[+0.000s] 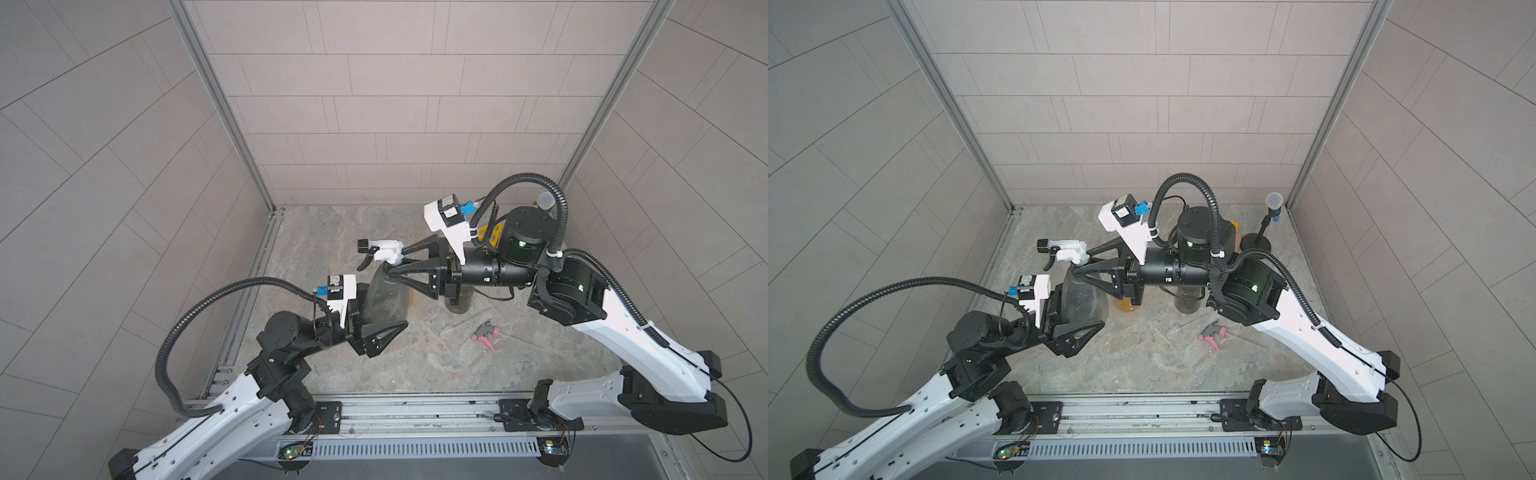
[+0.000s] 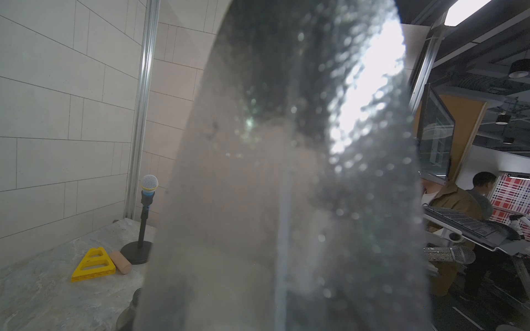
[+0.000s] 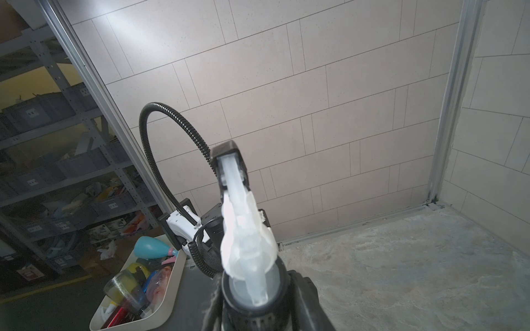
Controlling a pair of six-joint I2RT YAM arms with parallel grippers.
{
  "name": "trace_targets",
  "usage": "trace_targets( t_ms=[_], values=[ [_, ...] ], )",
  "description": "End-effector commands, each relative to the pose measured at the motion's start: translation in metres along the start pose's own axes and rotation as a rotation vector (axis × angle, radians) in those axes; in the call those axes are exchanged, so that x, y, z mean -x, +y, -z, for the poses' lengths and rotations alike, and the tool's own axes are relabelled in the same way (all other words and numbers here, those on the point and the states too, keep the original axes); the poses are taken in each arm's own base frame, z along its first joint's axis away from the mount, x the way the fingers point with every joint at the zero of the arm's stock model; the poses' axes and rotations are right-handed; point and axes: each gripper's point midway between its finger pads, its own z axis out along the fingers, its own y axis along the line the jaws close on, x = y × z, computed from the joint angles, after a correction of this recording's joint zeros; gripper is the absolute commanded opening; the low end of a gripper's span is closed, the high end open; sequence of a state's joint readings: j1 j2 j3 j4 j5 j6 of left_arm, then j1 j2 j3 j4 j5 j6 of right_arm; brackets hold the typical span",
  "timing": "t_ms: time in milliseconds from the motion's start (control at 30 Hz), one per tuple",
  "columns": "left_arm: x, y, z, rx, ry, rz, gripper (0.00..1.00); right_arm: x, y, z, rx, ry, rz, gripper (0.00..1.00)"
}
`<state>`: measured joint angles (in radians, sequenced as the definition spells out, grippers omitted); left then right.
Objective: Attach spray nozzles to spray bottles
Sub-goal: Screw the spray nozzle on the spray bottle.
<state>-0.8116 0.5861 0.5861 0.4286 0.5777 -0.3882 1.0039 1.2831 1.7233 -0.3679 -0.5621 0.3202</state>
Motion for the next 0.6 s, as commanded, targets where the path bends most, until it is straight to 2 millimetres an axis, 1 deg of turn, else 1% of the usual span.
trace_targets(
  t_ms=[0, 67, 200, 267, 367, 500, 567],
  values=[
    [0.015, -0.003, 0.001, -0.003, -0.047, -0.026, 0.0, 0.003, 0.009, 0.002, 0.0, -0.005, 0.027, 0.33],
    [0.015, -0.001, 0.0, 0.011, -0.046, -0.026, 0.0, 0.0, 0.009, 0.001, -0.027, -0.001, 0.03, 0.31],
    [0.016, 0.004, 0.0, 0.04, -0.041, -0.047, 0.0, -0.013, 0.007, -0.006, -0.127, 0.013, 0.008, 0.27],
    [0.016, 0.01, -0.002, 0.069, -0.036, -0.052, 0.0, -0.023, 0.002, -0.013, -0.217, 0.007, -0.029, 0.26],
    [0.018, 0.018, 0.001, 0.12, -0.046, -0.066, 0.0, -0.038, 0.0, -0.024, -0.358, -0.003, -0.064, 0.25],
    [0.019, 0.027, 0.005, 0.181, -0.059, -0.081, 0.0, -0.052, 0.01, -0.044, -0.474, -0.044, -0.058, 0.21],
    [0.018, 0.029, 0.007, 0.195, -0.06, -0.08, 0.0, -0.056, 0.012, -0.055, -0.509, -0.05, -0.051, 0.22]
  ],
)
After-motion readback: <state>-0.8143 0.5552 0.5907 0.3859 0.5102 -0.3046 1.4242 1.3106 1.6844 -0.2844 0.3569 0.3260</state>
